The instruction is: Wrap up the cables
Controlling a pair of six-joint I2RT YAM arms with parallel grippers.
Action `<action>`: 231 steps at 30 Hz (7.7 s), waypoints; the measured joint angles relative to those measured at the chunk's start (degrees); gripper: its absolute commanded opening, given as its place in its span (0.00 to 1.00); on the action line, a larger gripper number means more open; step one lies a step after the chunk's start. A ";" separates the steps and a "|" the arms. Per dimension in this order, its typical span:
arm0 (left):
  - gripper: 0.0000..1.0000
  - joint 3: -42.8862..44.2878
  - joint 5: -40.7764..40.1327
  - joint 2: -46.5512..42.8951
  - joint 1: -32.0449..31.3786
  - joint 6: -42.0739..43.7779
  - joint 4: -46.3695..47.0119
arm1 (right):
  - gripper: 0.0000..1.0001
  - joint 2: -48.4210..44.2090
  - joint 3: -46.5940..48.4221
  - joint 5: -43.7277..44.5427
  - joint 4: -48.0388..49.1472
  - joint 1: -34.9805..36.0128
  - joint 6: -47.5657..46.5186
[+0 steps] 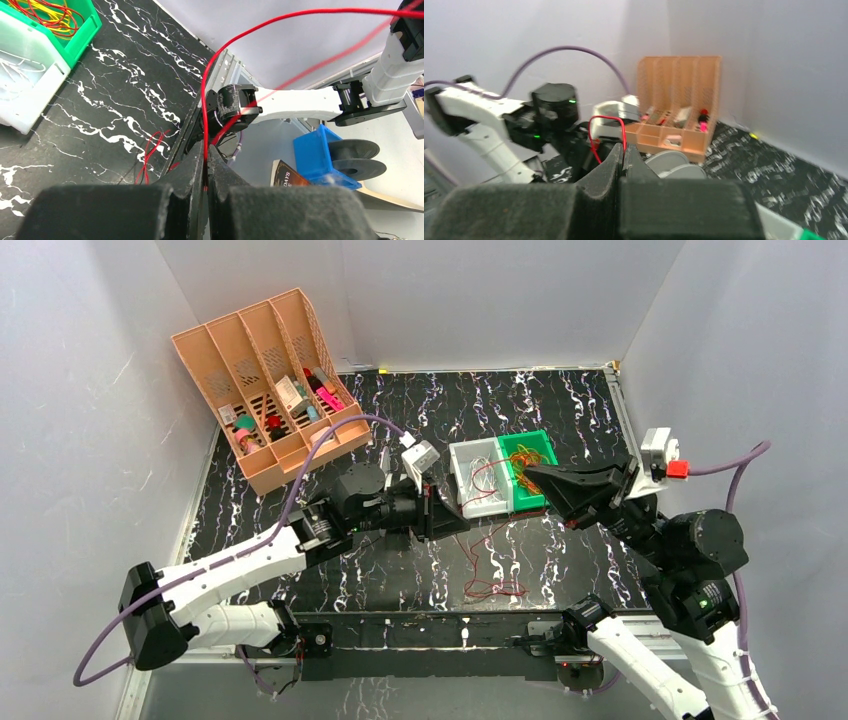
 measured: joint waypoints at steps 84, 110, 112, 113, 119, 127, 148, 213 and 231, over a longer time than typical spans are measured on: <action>0.77 8.61 -15.78 -8.50 0.00 12.31 -25.94 | 0.00 5.57 -21.29 -18.91 7.63 0.00 18.05; 0.98 14.58 -56.78 -11.30 0.00 17.49 -47.71 | 0.00 32.44 2.27 -12.44 -8.66 1.97 27.63; 0.98 14.56 -57.79 -10.82 0.42 17.59 -47.76 | 0.00 33.27 2.86 -12.46 -8.07 2.95 30.12; 0.98 14.56 -57.86 -10.71 0.83 17.70 -47.76 | 0.00 33.81 3.32 -12.46 -7.65 3.45 31.08; 0.98 13.53 -52.30 -10.34 11.04 18.56 -46.16 | 0.00 36.30 4.26 -12.37 -2.95 5.99 37.81; 0.96 12.02 -40.46 -7.41 23.76 18.38 -44.35 | 0.00 39.54 2.84 -12.07 6.82 7.39 46.80; 0.96 2.60 -22.18 -10.51 26.36 14.51 -36.57 | 0.00 44.33 -8.85 -9.88 22.97 7.39 58.58; 0.50 5.09 -29.57 5.84 19.12 19.63 -27.45 | 0.00 50.40 -16.79 -5.27 38.95 6.67 69.83; 0.00 6.58 -32.50 7.61 17.86 21.35 -27.71 | 0.00 50.77 -17.75 -6.32 40.96 6.69 70.79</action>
